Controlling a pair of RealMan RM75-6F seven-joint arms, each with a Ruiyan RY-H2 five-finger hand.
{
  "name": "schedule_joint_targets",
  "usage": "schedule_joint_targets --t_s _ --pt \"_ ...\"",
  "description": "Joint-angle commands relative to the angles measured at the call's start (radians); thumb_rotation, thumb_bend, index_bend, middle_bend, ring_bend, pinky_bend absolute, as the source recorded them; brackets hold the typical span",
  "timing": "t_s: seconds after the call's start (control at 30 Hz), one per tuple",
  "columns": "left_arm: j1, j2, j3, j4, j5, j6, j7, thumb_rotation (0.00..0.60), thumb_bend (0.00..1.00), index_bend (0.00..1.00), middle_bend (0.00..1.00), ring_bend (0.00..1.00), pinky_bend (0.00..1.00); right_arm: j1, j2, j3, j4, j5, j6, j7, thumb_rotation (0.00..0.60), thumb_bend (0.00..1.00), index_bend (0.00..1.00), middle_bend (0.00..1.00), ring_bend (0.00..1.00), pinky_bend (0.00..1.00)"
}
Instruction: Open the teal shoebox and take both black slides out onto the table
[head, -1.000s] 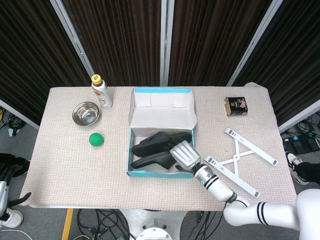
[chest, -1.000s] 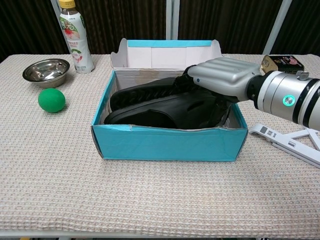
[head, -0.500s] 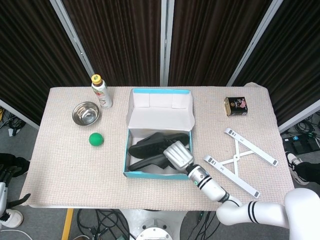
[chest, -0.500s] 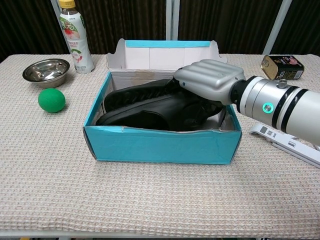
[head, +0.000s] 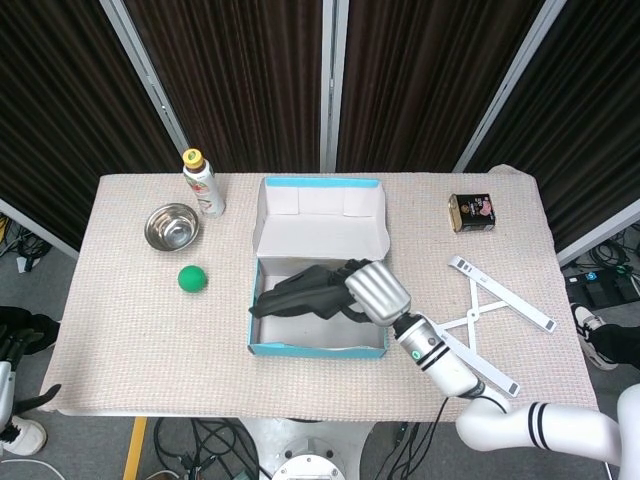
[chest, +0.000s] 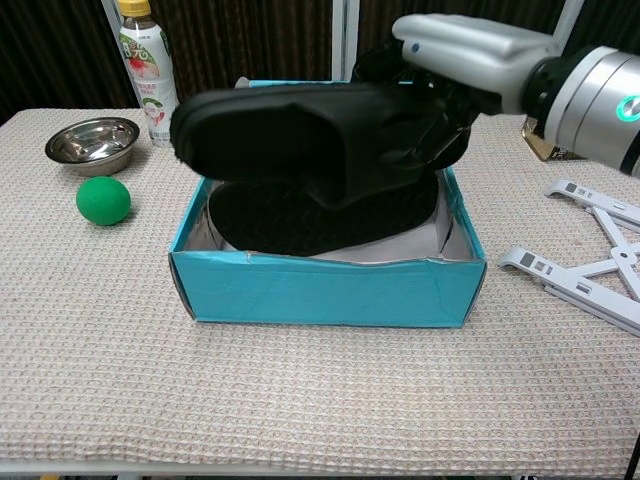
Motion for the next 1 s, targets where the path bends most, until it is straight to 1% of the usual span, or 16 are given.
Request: schedule_joint_targets --t_s 0.03,0.13,0.23,0.3,0.37,0.47,0.63,0.67,0.7,0.77,0.8,0.83,0.87,0.9,0.93,1.0 --pt "-0.002 0.003 -0.002 -0.002 0.004 0.002 0.002 0.600 0.00 0.25 0.19 0.05 0.12 -0.065 0.105 0.039 -0.042 0.011 0.063 0.116 0.600 0.45 0.70 0.57 0.36 0.50" --pt "-0.007 0.007 -0.003 -0.004 0.007 -0.001 0.005 0.600 0.00 0.25 0.19 0.05 0.12 -0.115 0.166 0.071 -0.019 0.070 0.101 0.190 0.600 0.44 0.70 0.57 0.36 0.50" --pt "-0.013 0.009 -0.006 -0.009 0.009 -0.004 0.012 0.600 0.00 0.25 0.19 0.05 0.12 -0.164 0.218 0.092 0.009 0.163 0.090 0.286 0.600 0.44 0.69 0.57 0.36 0.50" --pt "-0.017 0.010 -0.006 -0.015 0.010 -0.007 0.020 0.600 0.00 0.25 0.19 0.05 0.12 -0.189 0.236 0.100 0.039 0.229 0.058 0.351 0.600 0.43 0.68 0.57 0.36 0.50" --pt "-0.020 0.012 -0.007 -0.022 0.011 -0.009 0.028 0.600 0.00 0.25 0.19 0.05 0.12 -0.196 0.245 0.098 0.067 0.281 -0.003 0.398 0.600 0.42 0.65 0.56 0.35 0.50" --pt "-0.025 0.015 -0.009 -0.038 0.014 -0.009 0.043 0.600 0.00 0.25 0.19 0.05 0.12 -0.190 0.231 0.091 0.131 0.330 -0.116 0.478 0.600 0.42 0.61 0.53 0.33 0.50" --pt "-0.026 0.028 -0.007 -0.062 0.016 -0.005 0.063 0.600 0.00 0.25 0.19 0.05 0.12 -0.166 0.146 0.101 0.247 0.365 -0.233 0.582 0.600 0.42 0.53 0.48 0.28 0.47" --pt "-0.025 0.030 -0.007 -0.066 0.015 -0.004 0.066 0.600 0.00 0.25 0.19 0.05 0.12 -0.161 0.133 0.107 0.263 0.371 -0.256 0.608 0.600 0.42 0.50 0.47 0.27 0.44" --pt "-0.023 0.034 -0.006 -0.070 0.014 -0.001 0.069 0.600 0.00 0.25 0.19 0.05 0.12 -0.155 0.117 0.117 0.285 0.381 -0.287 0.641 0.600 0.42 0.45 0.44 0.25 0.39" --pt "-0.020 0.038 -0.005 -0.074 0.013 0.002 0.071 0.600 0.00 0.25 0.19 0.05 0.12 -0.146 0.096 0.127 0.318 0.399 -0.333 0.678 0.600 0.41 0.29 0.36 0.17 0.31" --pt "-0.018 0.040 -0.004 -0.075 0.012 0.004 0.072 0.600 0.00 0.25 0.19 0.05 0.12 -0.140 0.091 0.129 0.331 0.406 -0.374 0.700 0.600 0.41 0.20 0.31 0.13 0.27" --pt "-0.018 0.042 -0.004 -0.077 0.011 0.003 0.073 0.600 0.00 0.25 0.19 0.05 0.12 -0.136 0.093 0.131 0.336 0.406 -0.405 0.716 0.600 0.40 0.11 0.22 0.08 0.21" --pt "-0.018 0.044 -0.004 -0.077 0.011 0.002 0.075 0.600 0.00 0.25 0.19 0.05 0.12 -0.135 0.093 0.136 0.341 0.404 -0.424 0.733 0.600 0.39 0.03 0.11 0.03 0.14" --pt "-0.022 0.048 -0.004 -0.077 0.012 -0.002 0.078 0.600 0.00 0.25 0.19 0.05 0.12 -0.139 0.092 0.145 0.344 0.397 -0.434 0.759 0.600 0.38 0.00 0.06 0.01 0.09" --pt "-0.025 0.052 -0.004 -0.077 0.013 -0.005 0.082 0.600 0.00 0.25 0.19 0.05 0.12 -0.145 0.092 0.152 0.345 0.388 -0.436 0.777 0.600 0.36 0.00 0.02 0.00 0.04" --pt "-0.036 0.064 -0.009 -0.080 0.021 -0.011 0.094 0.600 0.00 0.25 0.19 0.05 0.12 -0.161 0.094 0.163 0.345 0.359 -0.417 0.805 0.600 0.33 0.00 0.00 0.00 0.00"
